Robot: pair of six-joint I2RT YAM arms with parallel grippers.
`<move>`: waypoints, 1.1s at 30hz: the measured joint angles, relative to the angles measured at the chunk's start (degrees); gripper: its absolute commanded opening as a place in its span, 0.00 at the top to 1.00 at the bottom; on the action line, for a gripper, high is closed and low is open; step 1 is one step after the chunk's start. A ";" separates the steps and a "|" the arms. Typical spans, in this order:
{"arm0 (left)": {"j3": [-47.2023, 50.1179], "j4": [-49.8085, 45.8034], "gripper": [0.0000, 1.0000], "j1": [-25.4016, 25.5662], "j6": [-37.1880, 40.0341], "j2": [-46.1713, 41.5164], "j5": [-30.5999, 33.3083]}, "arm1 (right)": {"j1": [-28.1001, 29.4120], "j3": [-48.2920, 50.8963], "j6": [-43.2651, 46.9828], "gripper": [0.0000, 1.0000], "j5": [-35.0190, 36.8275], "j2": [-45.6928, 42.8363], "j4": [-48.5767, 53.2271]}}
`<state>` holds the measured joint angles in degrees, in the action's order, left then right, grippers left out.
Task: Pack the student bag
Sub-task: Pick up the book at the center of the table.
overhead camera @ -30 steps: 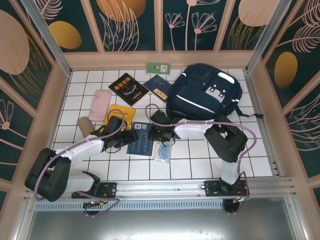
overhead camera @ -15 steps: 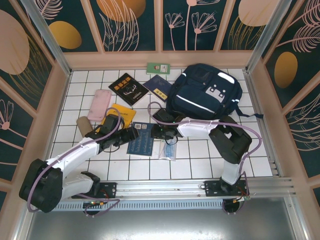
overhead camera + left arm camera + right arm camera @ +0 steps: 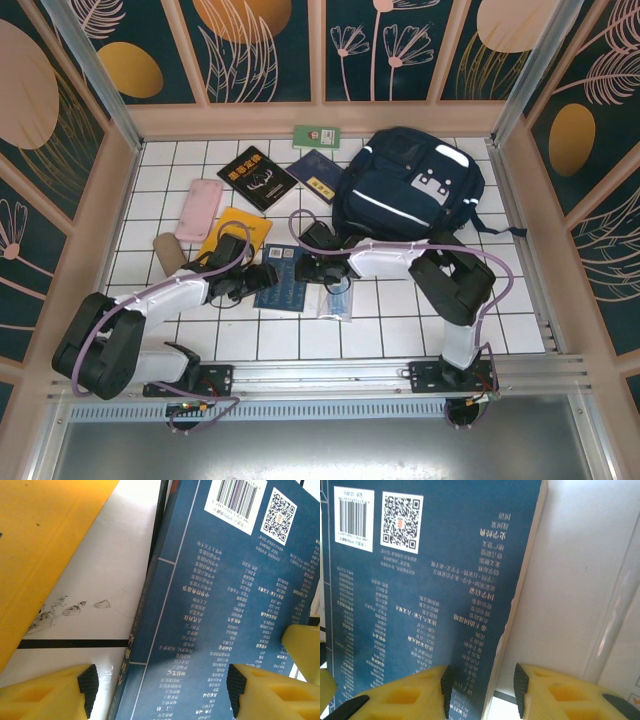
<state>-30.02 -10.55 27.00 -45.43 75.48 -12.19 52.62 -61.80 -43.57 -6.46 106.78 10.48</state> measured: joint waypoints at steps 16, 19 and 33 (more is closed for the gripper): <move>8.20 21.81 0.37 0.55 -12.11 -3.15 -15.28 | -0.72 -0.72 -0.20 0.63 -2.38 0.92 -0.94; 8.79 24.70 0.49 0.55 -14.62 -4.20 -15.89 | -1.01 -0.02 -0.26 0.63 -2.93 0.57 -1.75; 6.12 18.88 0.97 0.72 -13.53 -5.77 -10.88 | -2.05 -3.39 8.39 0.59 3.98 -4.79 4.55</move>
<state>-23.90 8.34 27.73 -58.96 69.71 -23.07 50.57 -65.19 -35.18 -2.48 102.00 15.03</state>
